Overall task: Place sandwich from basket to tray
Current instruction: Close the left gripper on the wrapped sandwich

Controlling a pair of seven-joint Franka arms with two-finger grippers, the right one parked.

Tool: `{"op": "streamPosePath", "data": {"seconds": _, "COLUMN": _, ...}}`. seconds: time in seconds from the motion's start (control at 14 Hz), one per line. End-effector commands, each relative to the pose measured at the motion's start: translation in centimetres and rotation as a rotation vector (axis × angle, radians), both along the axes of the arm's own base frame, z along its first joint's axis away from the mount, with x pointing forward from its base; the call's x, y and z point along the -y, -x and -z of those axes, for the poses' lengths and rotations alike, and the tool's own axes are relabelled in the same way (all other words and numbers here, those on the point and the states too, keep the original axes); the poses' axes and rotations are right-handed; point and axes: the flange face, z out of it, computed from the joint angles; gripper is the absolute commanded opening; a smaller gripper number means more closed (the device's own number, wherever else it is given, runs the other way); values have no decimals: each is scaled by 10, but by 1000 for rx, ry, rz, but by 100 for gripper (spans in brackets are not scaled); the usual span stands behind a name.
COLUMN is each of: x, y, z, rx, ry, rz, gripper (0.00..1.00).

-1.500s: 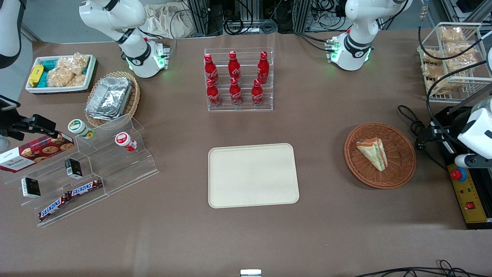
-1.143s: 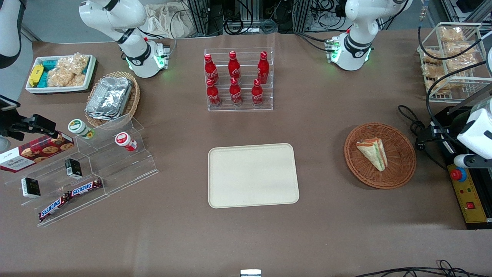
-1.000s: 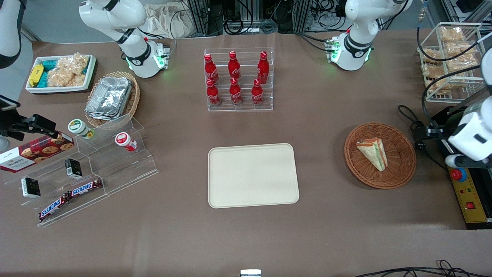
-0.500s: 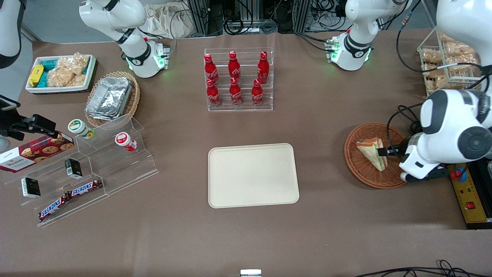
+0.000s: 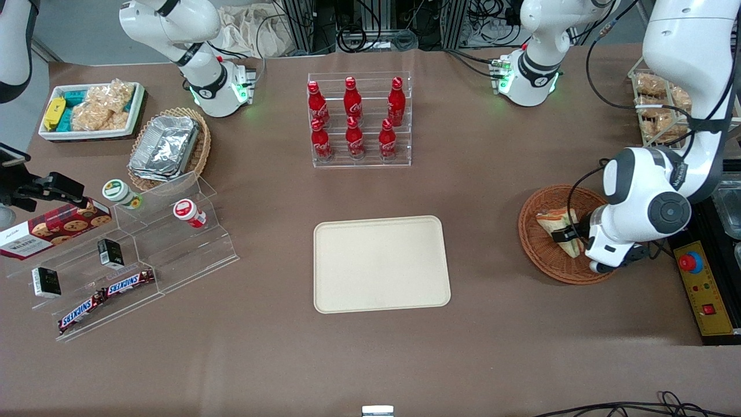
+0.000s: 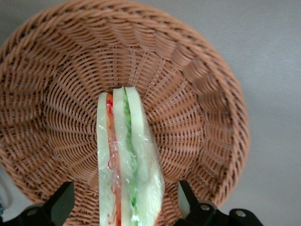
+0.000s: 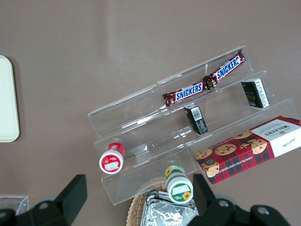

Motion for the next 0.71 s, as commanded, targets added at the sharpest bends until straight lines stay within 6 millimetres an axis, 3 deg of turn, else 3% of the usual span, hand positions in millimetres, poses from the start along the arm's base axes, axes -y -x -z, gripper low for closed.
{"op": "streamPosePath", "data": {"seconds": 0.0, "x": -3, "y": 5, "z": 18, "rx": 35, "ry": 0, "rz": -49, "gripper": 98}}
{"op": "streamPosePath", "data": {"seconds": 0.14, "x": -1, "y": 6, "z": 30, "rx": 33, "ry": 6, "rz": -54, "gripper": 88}}
{"op": "streamPosePath", "data": {"seconds": 0.21, "x": 0, "y": 6, "z": 31, "rx": 31, "ry": 5, "rz": -64, "gripper": 70}}
{"op": "streamPosePath", "data": {"seconds": 0.43, "x": 10, "y": 6, "z": 29, "rx": 21, "ry": 0, "rz": -53, "gripper": 5}}
{"op": "streamPosePath", "data": {"seconds": 0.5, "x": 18, "y": 5, "z": 23, "rx": 3, "ry": -6, "rz": -39, "gripper": 0}}
{"op": "streamPosePath", "data": {"seconds": 0.64, "x": 15, "y": -12, "z": -14, "rx": -51, "ry": -29, "rz": -34, "gripper": 0}}
